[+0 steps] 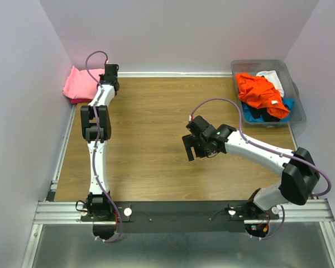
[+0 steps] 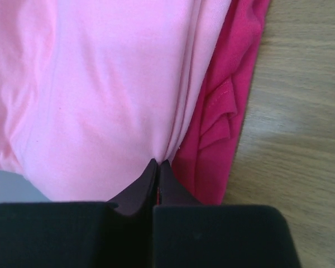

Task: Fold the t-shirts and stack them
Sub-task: Neatly place the folded tshirt to the corner, then reset both grippers

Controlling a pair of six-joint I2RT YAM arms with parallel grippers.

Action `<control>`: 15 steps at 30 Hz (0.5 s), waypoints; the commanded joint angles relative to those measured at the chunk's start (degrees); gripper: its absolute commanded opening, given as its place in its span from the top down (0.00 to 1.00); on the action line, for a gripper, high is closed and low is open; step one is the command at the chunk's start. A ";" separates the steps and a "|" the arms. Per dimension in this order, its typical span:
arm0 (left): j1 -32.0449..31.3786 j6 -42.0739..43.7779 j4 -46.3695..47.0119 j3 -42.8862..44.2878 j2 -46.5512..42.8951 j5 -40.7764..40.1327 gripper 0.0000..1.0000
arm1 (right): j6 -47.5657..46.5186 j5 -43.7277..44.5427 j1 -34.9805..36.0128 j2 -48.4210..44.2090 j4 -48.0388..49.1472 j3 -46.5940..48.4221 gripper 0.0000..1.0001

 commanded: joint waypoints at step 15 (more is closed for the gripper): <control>-5.48 1.25 -1.59 -1.56 -1.71 0.61 1.00 | -0.42 2.04 -0.22 1.12 0.66 2.07 0.10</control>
